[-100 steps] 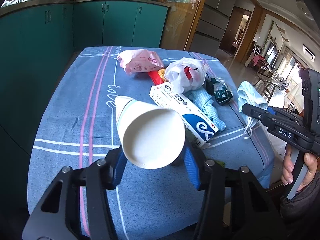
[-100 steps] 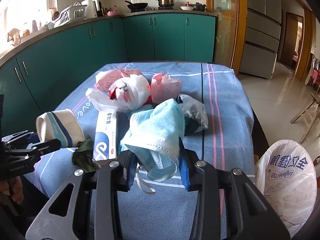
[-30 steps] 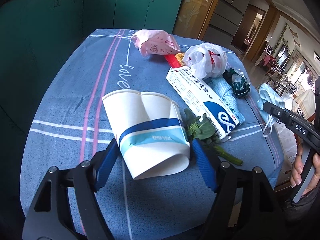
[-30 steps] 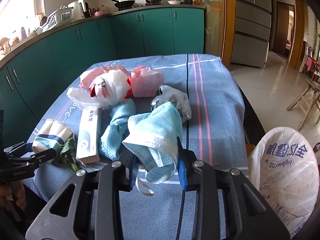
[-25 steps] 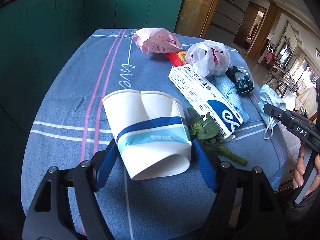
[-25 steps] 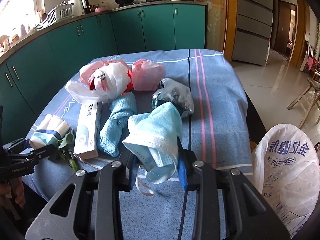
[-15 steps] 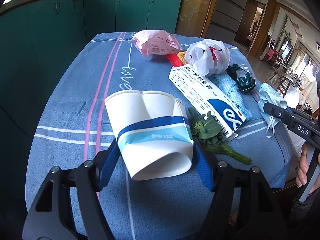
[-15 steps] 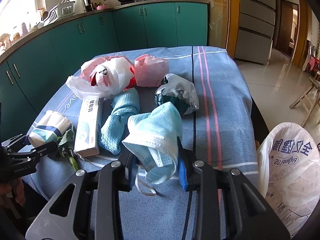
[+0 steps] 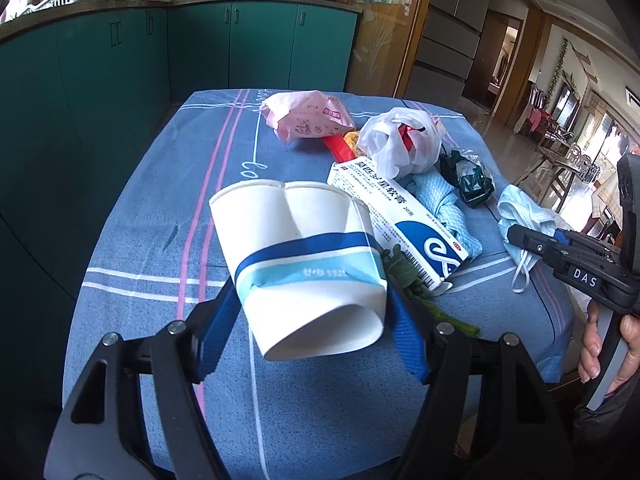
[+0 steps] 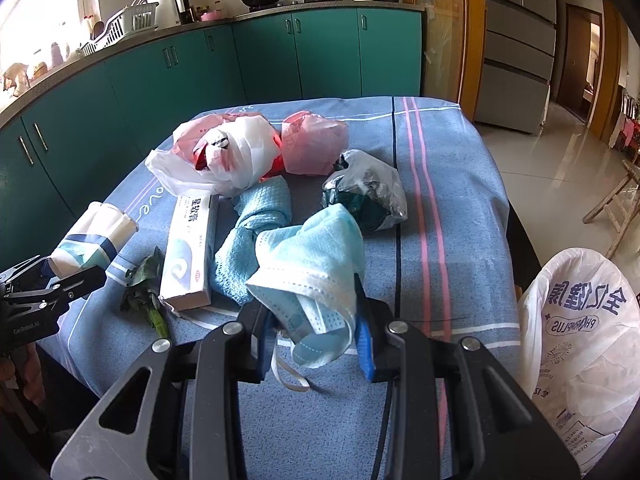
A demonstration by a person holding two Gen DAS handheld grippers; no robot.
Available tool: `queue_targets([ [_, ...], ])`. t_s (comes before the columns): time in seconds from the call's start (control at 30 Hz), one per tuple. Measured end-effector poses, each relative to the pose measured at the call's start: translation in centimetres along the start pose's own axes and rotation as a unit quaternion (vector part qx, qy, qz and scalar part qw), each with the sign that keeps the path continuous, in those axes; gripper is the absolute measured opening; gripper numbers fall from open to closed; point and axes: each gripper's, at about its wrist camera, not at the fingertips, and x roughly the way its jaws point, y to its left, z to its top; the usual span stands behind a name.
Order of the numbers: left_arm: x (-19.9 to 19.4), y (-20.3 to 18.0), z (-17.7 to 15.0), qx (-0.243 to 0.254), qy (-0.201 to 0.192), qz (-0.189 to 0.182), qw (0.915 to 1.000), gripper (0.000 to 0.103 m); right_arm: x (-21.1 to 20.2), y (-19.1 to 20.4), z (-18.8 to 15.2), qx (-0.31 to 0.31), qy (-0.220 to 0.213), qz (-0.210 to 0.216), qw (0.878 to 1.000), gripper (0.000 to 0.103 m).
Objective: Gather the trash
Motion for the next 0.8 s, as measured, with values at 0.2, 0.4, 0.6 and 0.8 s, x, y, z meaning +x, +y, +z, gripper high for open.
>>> queue_targets([
  [0.2,-0.7,-0.3,0.1,0.001,-0.013,-0.005,0.9999,0.071,-0.1,0.1,0.0,-0.001,-0.002,0.003,1.000,0.033],
  [0.4,-1.1,-0.6,0.4,0.004,-0.022,-0.012,0.9997,0.071,-1.4,-0.2,0.3,0.008,-0.021,0.014,1.000,0.033],
  [0.6,-1.9,-1.1,0.8,0.002,-0.032,-0.020,0.9993,0.071,-2.9,-0.8,0.6,0.014,-0.044,0.014,0.999,0.033],
  [0.8,-2.4,-2.5,1.4,0.008,-0.035,-0.047,0.9982,0.071,-5.1,-4.0,1.0,0.049,-0.074,-0.001,0.996,0.033],
])
